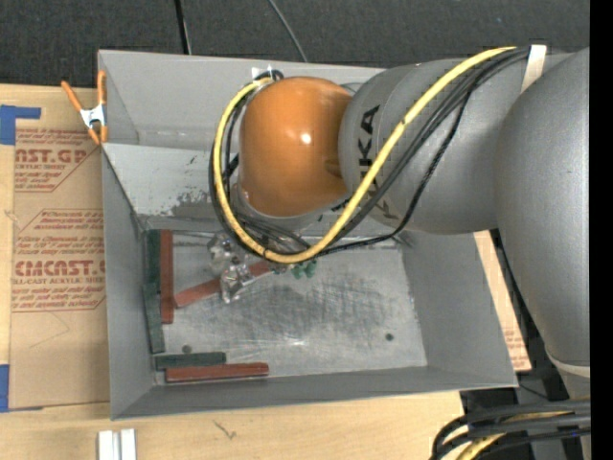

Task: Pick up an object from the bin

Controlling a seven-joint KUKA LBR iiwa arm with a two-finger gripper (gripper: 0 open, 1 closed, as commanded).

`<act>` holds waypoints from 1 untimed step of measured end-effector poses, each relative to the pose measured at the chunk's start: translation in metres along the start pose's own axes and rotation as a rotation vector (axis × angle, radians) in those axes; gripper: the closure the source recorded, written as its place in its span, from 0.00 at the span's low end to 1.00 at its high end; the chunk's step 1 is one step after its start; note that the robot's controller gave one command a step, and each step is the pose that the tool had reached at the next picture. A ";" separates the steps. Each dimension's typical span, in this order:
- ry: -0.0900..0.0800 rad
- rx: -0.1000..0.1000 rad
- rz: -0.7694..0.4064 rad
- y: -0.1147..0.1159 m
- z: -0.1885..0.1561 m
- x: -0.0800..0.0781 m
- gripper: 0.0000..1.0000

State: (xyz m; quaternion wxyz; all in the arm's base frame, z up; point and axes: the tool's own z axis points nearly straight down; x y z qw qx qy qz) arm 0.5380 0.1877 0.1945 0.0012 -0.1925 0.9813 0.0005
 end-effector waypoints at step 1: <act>0.005 -0.001 0.070 -0.018 -0.038 -0.004 1.00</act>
Offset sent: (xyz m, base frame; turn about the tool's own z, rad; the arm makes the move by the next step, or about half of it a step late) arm -0.0104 -0.0569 -0.1230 0.0555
